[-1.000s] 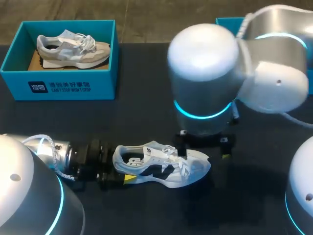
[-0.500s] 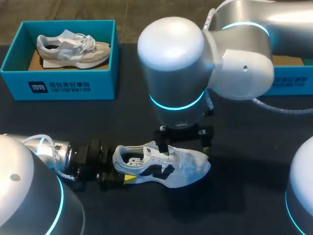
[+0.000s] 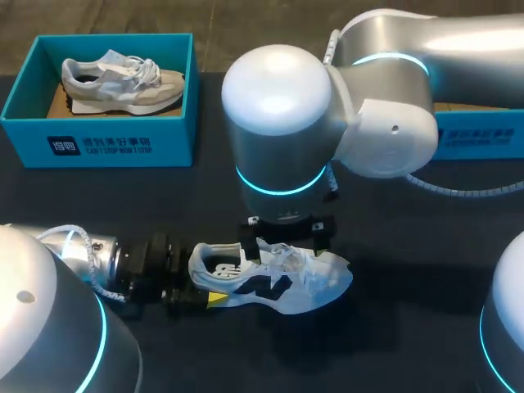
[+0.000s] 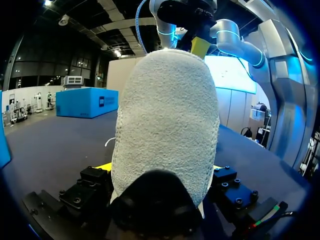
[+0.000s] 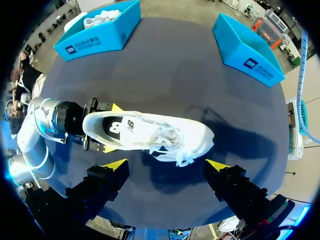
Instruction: Take the shoe out of the shoebox, open the shoe tongue, remove and reinsert the insole, then place the shoe into the shoebox
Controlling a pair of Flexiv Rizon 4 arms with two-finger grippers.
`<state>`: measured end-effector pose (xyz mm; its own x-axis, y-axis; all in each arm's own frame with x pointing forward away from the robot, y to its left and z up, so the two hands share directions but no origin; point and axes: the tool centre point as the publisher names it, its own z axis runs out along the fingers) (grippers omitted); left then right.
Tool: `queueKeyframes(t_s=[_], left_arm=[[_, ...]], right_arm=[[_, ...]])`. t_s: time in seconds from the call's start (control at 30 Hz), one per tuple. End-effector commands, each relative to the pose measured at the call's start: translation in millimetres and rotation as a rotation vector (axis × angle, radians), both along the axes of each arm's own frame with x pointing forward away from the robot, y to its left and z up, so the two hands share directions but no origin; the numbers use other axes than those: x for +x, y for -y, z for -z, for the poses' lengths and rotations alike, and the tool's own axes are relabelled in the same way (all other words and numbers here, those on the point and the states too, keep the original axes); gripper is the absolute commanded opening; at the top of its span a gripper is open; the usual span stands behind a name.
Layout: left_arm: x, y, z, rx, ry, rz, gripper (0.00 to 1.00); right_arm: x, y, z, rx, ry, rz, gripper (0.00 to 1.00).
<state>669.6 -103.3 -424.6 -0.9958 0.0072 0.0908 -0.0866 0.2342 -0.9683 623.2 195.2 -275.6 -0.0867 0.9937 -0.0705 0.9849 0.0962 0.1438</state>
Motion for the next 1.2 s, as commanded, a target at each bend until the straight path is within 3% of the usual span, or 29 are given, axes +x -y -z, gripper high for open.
queueKeyframes(t_s=[0.03, 0.57, 1.0, 1.2], left_arm=[[-0.9, -2, 6, 0.002, 0.000, -0.002, 0.00], [-0.9, -2, 6, 0.002, 0.000, -0.002, 0.00], [-0.9, -2, 6, 0.002, 0.000, -0.002, 0.00], [-0.9, -2, 6, 0.002, 0.000, -0.002, 0.00]], right_arm=[[-6.1, -81, 19, -0.521, 0.064, 0.310, 1.00], [10.8, -105, 42, -0.611, 0.067, 0.333, 1.00], [23.2, -99, 64, -0.630, 0.073, 0.315, 1.00], [25.6, -90, 64, -0.618, 0.069, 0.286, 1.00]])
